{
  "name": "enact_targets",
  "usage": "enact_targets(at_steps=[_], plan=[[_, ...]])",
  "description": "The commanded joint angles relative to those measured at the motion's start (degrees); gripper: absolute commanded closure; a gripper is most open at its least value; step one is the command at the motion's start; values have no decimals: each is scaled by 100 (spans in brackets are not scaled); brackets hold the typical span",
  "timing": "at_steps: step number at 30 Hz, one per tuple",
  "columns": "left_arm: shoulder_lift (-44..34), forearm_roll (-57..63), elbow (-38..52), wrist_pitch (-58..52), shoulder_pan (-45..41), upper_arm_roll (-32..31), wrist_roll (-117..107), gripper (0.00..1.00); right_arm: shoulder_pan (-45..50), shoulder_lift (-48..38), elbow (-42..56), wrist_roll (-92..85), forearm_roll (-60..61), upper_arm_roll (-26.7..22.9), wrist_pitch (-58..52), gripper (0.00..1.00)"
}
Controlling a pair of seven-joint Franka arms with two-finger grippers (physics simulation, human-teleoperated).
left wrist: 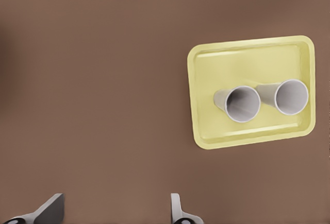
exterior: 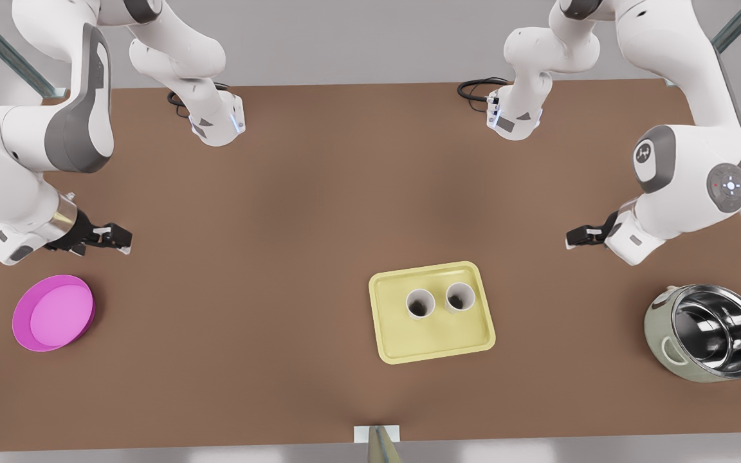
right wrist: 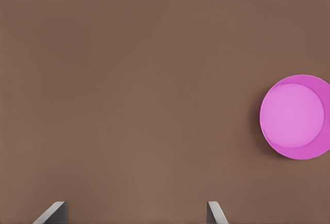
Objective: Use the left arm to pick up the white IKEA cup from the tray and place it on the middle-left position; use the right arm to pick up the white IKEA cup from the tray and place it on the middle-right position
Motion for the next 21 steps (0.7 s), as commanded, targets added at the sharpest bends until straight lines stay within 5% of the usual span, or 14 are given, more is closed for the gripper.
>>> enact_targets(at_steps=[1, 6, 9, 13, 16, 21], plan=[[-13, -11, -2, 123, -4, -34, 305, 0, 1, -5, 3, -118, 1, 0, 61, 0], [101, 148, -99, 9, -31, -122, 208, 0, 106, 196, 3, -48, 19, 114, 149, 0], [13, 429, -108, -167, -136, -157, 85, 0, 1178, 680, 188, 1383, 10, 185, 193, 0], [92, 429, -99, 0, -154, -218, 76, 0, 2418, 1497, 214, 3475, 10, 185, 1484, 0], [145, 429, -108, 62, -171, -218, 76, 0, 2858, 2842, 1611, 5094, 1, 185, 1590, 0], [189, 473, -125, 123, -189, -227, -73, 0, 3253, 3712, 1682, 5050, -8, 167, 3568, 0]])
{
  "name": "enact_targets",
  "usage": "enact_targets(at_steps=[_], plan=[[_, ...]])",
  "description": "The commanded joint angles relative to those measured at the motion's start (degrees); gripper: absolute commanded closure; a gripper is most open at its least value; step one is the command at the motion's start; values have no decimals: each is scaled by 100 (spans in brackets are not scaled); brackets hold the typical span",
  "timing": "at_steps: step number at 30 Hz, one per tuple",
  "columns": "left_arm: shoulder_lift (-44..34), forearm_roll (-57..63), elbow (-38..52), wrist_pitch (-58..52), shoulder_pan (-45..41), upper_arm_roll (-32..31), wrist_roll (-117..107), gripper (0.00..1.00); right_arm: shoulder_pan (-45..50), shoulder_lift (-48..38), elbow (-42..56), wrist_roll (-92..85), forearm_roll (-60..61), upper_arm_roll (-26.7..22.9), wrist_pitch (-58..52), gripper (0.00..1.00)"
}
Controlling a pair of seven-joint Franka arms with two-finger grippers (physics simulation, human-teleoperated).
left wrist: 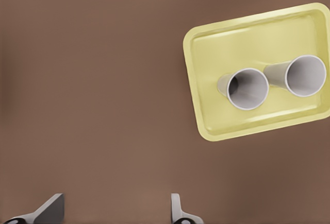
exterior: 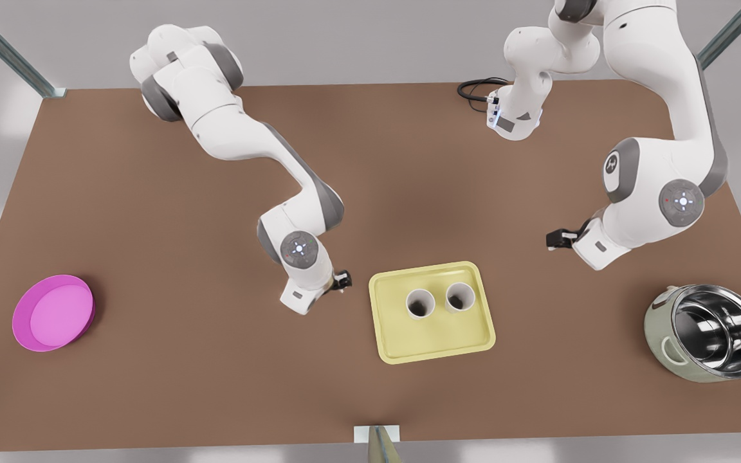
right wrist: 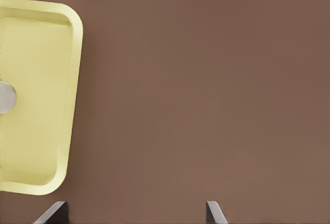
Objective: Use the left arm to pick up the white IKEA cup from the tray and place it on the middle-left position; use the right arm to pick up the white IKEA cup from the tray and place it on the middle-right position
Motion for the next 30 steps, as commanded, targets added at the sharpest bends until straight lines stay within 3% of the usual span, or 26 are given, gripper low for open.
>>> enact_targets(at_steps=[1, 6, 13, 30], plan=[[-59, 34, 16, 29, -69, -7, -248, 0, 153, 107, 21, 2833, -2, -13, 1323, 0], [-77, 25, 42, 82, -157, 10, -301, 0, 583, 142, 21, 2939, -2, 5, 1490, 0], [-130, -54, 77, -15, -192, -51, -433, 0, 873, 1039, 706, 2332, -2, -48, 3380, 0], [-33, -282, 86, 73, -8, -7, -275, 0, 1058, 1882, 979, 1154, -2, -66, 4030, 0]])
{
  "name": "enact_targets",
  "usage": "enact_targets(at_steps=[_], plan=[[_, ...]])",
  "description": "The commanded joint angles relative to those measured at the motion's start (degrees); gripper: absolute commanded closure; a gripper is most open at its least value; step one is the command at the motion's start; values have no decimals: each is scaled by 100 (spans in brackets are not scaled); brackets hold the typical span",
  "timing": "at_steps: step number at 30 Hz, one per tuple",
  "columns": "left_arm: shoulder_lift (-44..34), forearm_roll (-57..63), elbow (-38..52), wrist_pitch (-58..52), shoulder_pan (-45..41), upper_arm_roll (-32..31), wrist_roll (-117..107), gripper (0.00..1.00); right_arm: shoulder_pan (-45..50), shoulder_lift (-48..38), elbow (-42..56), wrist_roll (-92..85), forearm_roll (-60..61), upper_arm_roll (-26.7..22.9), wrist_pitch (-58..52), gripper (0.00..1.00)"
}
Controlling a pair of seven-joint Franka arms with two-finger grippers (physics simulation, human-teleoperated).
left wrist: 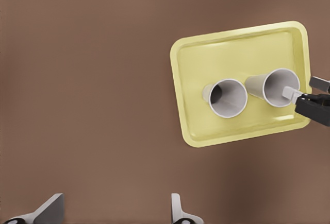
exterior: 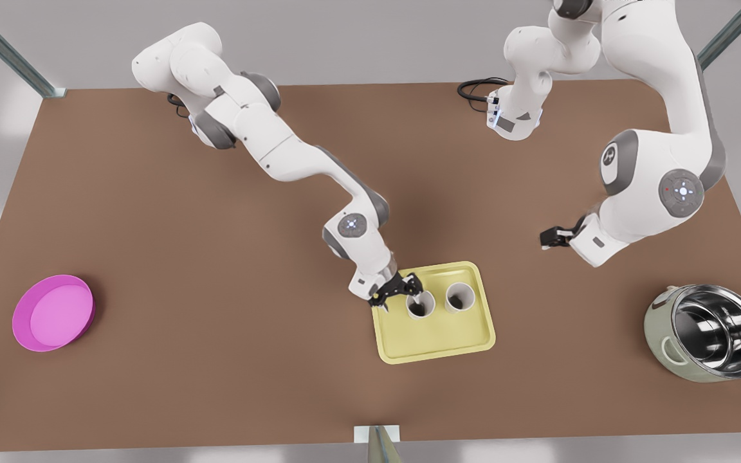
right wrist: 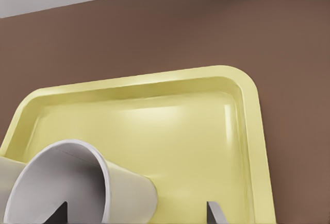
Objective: Use the left arm to pick up the white IKEA cup from the tray and place it on the middle-left position; use the right arm to pick up the white IKEA cup from the tray and place it on the middle-right position
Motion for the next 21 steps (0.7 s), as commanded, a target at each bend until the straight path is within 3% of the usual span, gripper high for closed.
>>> enact_targets(at_steps=[1, 3, 7, 8, 14, 18, 21], plan=[[41, -169, -6, 97, 33, 7, 20, 0, 4, 54, 3, -291, 6, 18, 219, 0], [94, -178, -6, 176, 33, 7, 20, 0, 4, 98, 3, -299, 6, 44, 228, 0], [76, -134, -33, 159, 51, 7, 28, 0, -22, 98, -15, -616, 41, 35, 465, 53], [76, -134, -42, 158, 51, 7, 28, 0, -31, 89, -23, -607, 50, 35, 465, 59], [103, -116, -50, 194, 42, 7, 28, 0, -163, 45, -67, -510, 85, 35, 430, 59], [331, -116, -6, 457, -160, -46, -24, 0, -251, -43, -67, -510, 85, 44, 404, 90], [489, -116, -138, 818, -283, -46, -103, 0, -268, -552, -67, -519, 85, 27, -606, 92]])
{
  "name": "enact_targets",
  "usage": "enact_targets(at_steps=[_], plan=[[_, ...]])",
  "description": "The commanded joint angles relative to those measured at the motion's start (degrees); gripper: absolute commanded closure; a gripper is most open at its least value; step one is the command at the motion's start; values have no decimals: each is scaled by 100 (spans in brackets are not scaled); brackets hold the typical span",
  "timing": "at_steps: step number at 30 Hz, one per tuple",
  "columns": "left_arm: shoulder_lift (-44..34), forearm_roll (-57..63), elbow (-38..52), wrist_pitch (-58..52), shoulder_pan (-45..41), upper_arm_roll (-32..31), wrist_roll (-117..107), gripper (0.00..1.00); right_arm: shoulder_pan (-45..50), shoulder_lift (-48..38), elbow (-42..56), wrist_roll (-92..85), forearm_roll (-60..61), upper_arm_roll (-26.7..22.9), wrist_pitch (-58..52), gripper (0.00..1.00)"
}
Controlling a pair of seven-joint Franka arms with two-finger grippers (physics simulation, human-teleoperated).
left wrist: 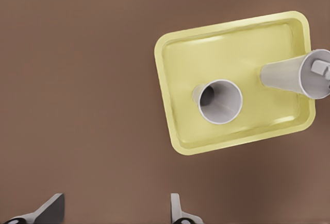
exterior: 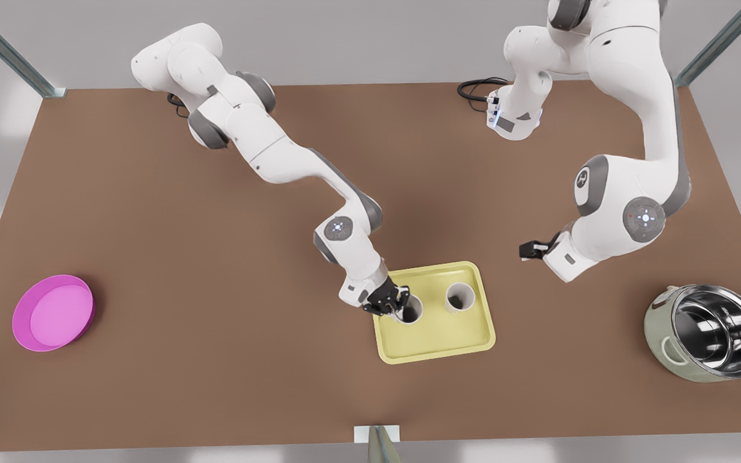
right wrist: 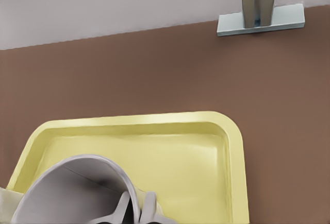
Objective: Use the left arm to pick up the white IKEA cup from the tray and place it on the middle-left position; use the right arm to pick up the white IKEA cup from the tray and place it on the middle-right position
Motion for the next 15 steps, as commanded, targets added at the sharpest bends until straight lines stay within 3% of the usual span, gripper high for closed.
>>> enact_targets(at_steps=[1, 3, 4, 6, 9, 12, 15], plan=[[5, -2, -8, 329, -22, -4, -126, 0, -236, -412, 6, -119, -57, 20, -1309, 92], [49, -46, 45, 407, -127, -13, -267, 0, -1695, -667, -134, -1243, -57, 1136, -2214, 92], [137, -46, 45, 574, -329, -13, -302, 0, -2065, -843, -354, -1640, -49, 1198, -2522, 92], [338, -46, 264, 732, -751, -4, -1128, 0, -3014, -1221, -1091, -3019, -57, 1198, -2944, 91], [1217, 6, 782, 1076, -865, 31, -1260, 0, -4104, -1317, -1268, -5243, -444, 1163, -3489, 90], [1921, -37, 950, 1664, -795, 49, -1164, 0, -4148, -1405, -1259, -6069, -593, 610, -3604, 90], [2263, -81, 906, 2051, -760, 31, -1102, 0, -4148, -1458, -1312, -6922, -541, 205, -2839, 90]])
